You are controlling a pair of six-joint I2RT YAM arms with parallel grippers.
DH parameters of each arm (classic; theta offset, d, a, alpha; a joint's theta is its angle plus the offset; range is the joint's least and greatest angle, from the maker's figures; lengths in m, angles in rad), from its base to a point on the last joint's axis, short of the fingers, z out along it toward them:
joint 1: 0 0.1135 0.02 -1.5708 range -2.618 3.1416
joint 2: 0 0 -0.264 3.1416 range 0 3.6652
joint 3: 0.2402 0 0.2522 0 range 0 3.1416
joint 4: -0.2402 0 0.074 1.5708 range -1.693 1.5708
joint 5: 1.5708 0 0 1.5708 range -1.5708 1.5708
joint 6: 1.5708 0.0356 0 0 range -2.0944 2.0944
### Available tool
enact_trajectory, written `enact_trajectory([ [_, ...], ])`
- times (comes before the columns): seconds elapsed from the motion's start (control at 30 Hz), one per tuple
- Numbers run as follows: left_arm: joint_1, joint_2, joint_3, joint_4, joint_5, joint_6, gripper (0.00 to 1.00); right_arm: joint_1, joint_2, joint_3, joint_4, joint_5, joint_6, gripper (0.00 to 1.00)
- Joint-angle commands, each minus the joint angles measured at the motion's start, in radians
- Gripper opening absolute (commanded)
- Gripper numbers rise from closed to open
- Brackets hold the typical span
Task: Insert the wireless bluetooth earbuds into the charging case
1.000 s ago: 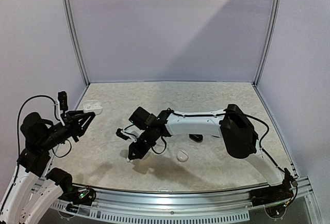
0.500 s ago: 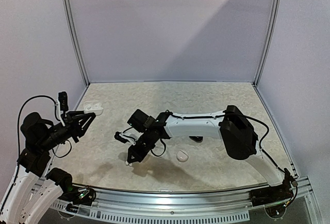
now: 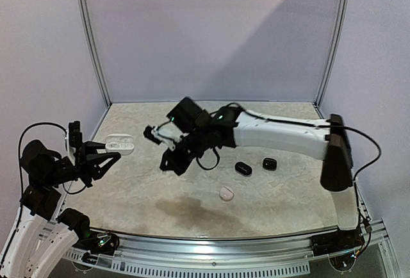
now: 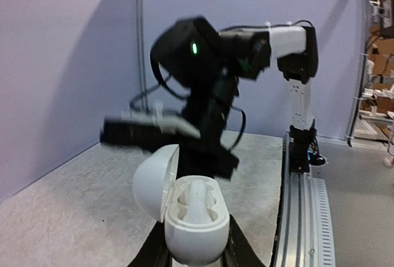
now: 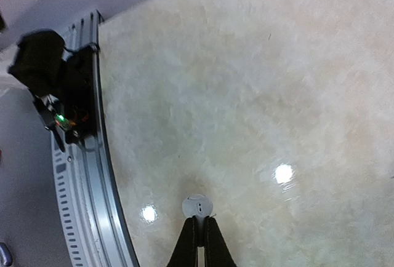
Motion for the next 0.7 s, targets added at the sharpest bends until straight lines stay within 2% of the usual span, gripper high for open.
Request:
enact_trajectory([
  [0.0,-0.001,0.001,0.043,0.037,0.219,0.117,0.00,0.010,-0.237,-0.046,0.063,0.141,-0.054,0.00],
  [0.17,-0.032,0.030,0.081,0.003,0.284,0.204,0.00,0.105,-0.393,-0.116,0.175,0.275,-0.217,0.00],
  [0.23,-0.062,0.044,0.107,-0.077,0.285,0.265,0.00,0.137,-0.411,-0.117,0.203,0.276,-0.246,0.00],
  [0.47,-0.115,0.068,0.150,-0.130,0.275,0.307,0.00,0.275,-0.382,-0.059,0.196,0.207,-0.422,0.00],
  [0.67,-0.124,0.066,0.148,-0.133,0.254,0.279,0.00,0.309,-0.349,-0.024,0.159,0.215,-0.470,0.00],
])
